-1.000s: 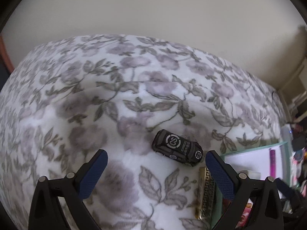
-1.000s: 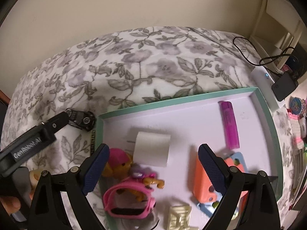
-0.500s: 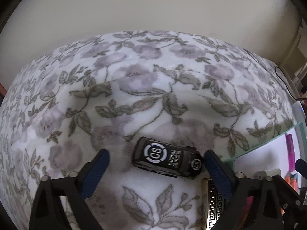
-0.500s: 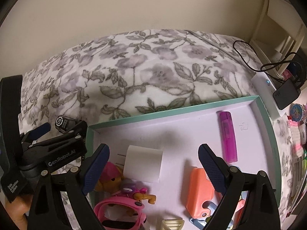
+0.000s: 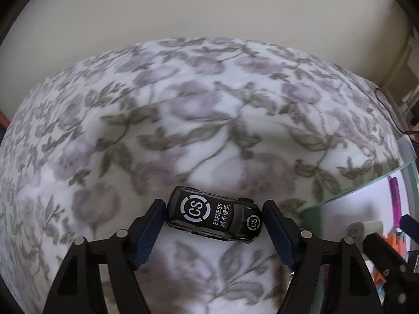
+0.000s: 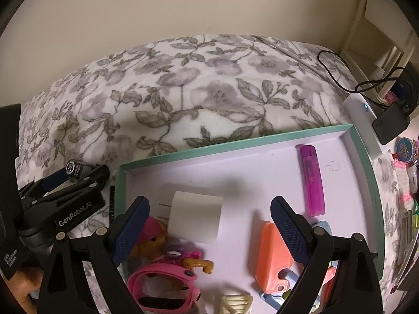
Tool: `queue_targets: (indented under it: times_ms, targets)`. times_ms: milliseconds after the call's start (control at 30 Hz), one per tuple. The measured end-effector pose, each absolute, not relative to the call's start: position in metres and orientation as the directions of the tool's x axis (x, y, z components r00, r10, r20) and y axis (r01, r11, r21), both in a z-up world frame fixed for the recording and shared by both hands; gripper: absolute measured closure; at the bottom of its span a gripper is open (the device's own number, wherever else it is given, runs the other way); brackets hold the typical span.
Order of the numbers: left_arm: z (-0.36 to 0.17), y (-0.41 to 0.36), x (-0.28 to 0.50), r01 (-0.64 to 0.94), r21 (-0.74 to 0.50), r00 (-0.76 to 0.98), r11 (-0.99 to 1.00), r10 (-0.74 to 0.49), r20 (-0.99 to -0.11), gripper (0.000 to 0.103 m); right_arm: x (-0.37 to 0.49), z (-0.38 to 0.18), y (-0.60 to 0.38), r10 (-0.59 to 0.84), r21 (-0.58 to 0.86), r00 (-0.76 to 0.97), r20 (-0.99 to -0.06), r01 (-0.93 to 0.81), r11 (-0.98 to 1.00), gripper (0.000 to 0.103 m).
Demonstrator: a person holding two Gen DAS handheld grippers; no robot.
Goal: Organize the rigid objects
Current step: 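Grasp the gold patterned strip with the right gripper while the left gripper holds the toy car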
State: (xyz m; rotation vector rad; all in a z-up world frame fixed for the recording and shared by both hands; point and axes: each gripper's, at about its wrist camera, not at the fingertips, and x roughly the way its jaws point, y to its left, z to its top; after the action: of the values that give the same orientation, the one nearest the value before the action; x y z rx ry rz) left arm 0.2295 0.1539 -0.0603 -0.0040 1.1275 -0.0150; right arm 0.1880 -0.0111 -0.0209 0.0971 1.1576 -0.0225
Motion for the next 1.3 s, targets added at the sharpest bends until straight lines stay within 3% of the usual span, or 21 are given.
queue_targets:
  times_ms: [233, 567, 767, 967, 1067, 1233, 1300]
  targets:
    - [-0.06, 0.194, 0.221, -0.079, -0.009, 0.38, 0.997, 0.022, -0.925, 0.025, 0.185, -0.012, 0.013, 0.111, 0.124, 0.427, -0.897, 0.004, 0.992, 0.009]
    - [-0.059, 0.261, 0.211, -0.193, 0.084, 0.335, 0.978, 0.146, -0.931, 0.025, 0.176, -0.006, 0.055, 0.235, 0.219, 0.398, -0.887, -0.087, 0.972, 0.009]
    - [-0.06, 0.294, 0.205, -0.215, 0.047, 0.33, 0.975, 0.118, -0.936, 0.025, 0.17, 0.002, 0.074, 0.279, 0.253, 0.388, -0.878, -0.118, 0.96, 0.009]
    - [-0.059, 0.32, 0.198, -0.245, 0.05, 0.328, 0.968, 0.131, -0.936, 0.025, 0.163, -0.008, 0.09, 0.272, 0.239, 0.357, -0.894, -0.135, 0.962, 0.017]
    - [-0.06, 0.328, 0.197, -0.248, 0.036, 0.329, 0.968, 0.119, -0.937, 0.025, 0.159, -0.014, 0.099, 0.256, 0.219, 0.341, -0.904, -0.145, 0.965, 0.028]
    - [-0.059, 0.334, 0.198, -0.251, 0.013, 0.335, 0.968, 0.099, -0.937, 0.025, 0.157, -0.027, 0.108, 0.175, 0.14, 0.32, -0.931, -0.131, 0.981, 0.028]
    - [-0.058, 0.335, 0.199, -0.247, 0.013, 0.336, 0.969, 0.098, -0.937, 0.025, 0.157, -0.03, 0.109, 0.133, 0.101, 0.321, -0.938, -0.115, 0.988, 0.033]
